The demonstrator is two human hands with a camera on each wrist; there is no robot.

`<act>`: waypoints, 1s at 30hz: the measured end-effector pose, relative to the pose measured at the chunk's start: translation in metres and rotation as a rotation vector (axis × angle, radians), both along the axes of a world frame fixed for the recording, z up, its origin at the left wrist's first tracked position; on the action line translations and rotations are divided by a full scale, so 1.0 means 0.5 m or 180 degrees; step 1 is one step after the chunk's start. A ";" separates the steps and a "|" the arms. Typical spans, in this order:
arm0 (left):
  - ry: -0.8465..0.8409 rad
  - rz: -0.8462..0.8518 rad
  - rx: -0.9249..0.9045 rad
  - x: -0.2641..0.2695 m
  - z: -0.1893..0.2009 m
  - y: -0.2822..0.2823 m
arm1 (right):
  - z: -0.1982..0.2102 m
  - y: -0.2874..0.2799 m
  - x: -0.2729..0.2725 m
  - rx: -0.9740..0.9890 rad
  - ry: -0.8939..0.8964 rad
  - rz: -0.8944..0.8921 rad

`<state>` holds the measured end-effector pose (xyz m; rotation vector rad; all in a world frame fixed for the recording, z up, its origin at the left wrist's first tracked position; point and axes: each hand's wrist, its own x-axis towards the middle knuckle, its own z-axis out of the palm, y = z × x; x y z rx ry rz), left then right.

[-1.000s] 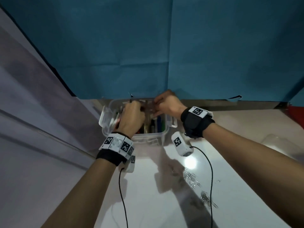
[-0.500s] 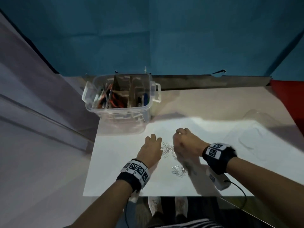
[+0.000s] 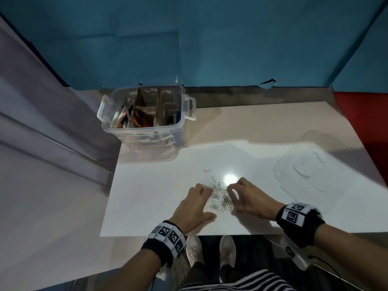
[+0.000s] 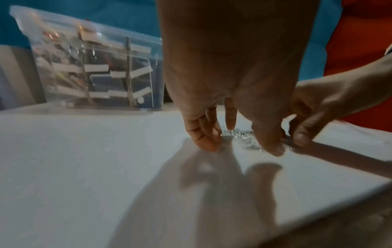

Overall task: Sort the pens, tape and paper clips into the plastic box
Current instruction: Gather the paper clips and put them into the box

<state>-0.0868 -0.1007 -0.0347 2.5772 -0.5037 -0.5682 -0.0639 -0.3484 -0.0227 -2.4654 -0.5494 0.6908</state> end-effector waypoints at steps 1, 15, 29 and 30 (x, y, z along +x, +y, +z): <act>-0.0031 0.0026 -0.0035 -0.004 -0.006 -0.010 | -0.009 0.014 -0.004 0.0101 -0.0078 -0.0093; -0.0092 0.0643 0.0133 0.021 -0.001 -0.019 | -0.014 0.056 0.001 0.0221 -0.0173 -0.0352; 0.0057 0.0829 -0.0118 0.174 0.018 -0.023 | -0.014 0.158 0.133 -0.0028 -0.0415 -0.0701; 0.0078 0.0849 -0.0125 0.183 0.019 -0.018 | -0.009 0.158 0.141 -0.0072 -0.0382 -0.0720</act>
